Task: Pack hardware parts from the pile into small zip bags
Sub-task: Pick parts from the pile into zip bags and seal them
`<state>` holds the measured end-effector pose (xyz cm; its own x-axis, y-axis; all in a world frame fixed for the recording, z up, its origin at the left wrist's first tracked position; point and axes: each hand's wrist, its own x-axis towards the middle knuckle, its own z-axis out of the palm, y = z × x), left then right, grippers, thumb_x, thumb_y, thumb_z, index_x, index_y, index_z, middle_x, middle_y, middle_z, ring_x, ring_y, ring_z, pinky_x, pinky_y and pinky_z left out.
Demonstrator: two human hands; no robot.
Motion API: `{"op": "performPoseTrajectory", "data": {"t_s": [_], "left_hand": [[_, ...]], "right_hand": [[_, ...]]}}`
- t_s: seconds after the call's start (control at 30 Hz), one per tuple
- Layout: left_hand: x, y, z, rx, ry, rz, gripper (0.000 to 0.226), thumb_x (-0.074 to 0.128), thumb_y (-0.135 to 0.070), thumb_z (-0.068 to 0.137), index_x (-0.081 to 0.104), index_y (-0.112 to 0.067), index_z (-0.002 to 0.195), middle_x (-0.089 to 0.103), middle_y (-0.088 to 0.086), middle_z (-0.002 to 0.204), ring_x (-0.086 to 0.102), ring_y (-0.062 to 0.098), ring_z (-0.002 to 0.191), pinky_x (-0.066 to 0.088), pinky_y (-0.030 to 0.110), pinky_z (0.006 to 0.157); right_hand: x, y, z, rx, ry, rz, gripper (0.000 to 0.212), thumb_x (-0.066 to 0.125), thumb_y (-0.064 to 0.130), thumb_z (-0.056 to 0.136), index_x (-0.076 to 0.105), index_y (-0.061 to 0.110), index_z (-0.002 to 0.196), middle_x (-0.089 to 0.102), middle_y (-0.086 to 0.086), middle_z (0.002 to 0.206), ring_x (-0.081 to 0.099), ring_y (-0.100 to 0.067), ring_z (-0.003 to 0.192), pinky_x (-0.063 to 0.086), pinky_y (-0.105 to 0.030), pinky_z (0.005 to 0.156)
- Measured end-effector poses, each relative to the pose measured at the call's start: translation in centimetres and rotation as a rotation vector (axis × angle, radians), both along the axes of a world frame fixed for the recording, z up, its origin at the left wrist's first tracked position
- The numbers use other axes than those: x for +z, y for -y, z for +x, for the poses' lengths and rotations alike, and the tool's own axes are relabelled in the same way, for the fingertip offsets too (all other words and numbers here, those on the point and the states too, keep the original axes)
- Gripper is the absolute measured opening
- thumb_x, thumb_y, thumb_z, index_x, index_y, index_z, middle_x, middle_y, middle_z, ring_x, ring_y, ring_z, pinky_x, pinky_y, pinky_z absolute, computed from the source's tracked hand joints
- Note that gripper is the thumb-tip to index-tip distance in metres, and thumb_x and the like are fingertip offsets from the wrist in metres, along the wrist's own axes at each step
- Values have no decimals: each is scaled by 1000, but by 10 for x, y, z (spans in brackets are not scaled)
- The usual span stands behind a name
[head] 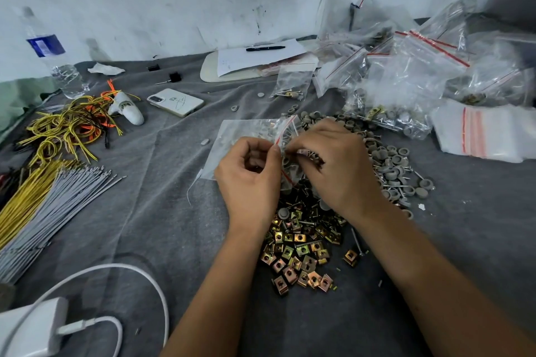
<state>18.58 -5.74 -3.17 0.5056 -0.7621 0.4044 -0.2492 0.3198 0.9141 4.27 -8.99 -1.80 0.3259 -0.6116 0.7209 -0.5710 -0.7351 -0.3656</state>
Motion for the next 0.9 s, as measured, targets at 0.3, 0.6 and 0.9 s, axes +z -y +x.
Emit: {"op": "performPoseTrajectory", "data": {"t_s": [0.3, 0.6, 0.9], "left_hand": [[-1, 0, 2, 45, -43, -12, 14, 74, -5, 90, 71, -14, 79, 68, 2, 67, 64, 22, 60, 55, 36, 58], [-1, 1, 4, 77, -92, 16, 13, 73, -6, 89, 72, -15, 80, 70, 10, 71, 67, 37, 66, 58, 44, 62], [-1, 1, 6, 88, -115, 22, 13, 72, -4, 90, 72, -13, 80, 69, 8, 71, 62, 20, 63, 55, 35, 62]], "right_hand": [[1, 4, -7, 71, -21, 174, 27, 70, 3, 92, 78, 17, 113, 72, -1, 109, 65, -11, 102, 49, -19, 91], [-1, 19, -31, -226, -143, 313, 29, 69, 52, 88, 74, 25, 96, 72, 6, 96, 57, -13, 95, 47, -41, 97], [-3, 21, -29, -174, -216, 410, 14, 73, 42, 92, 73, 28, 91, 63, 9, 85, 59, -13, 80, 47, -33, 73]]}}
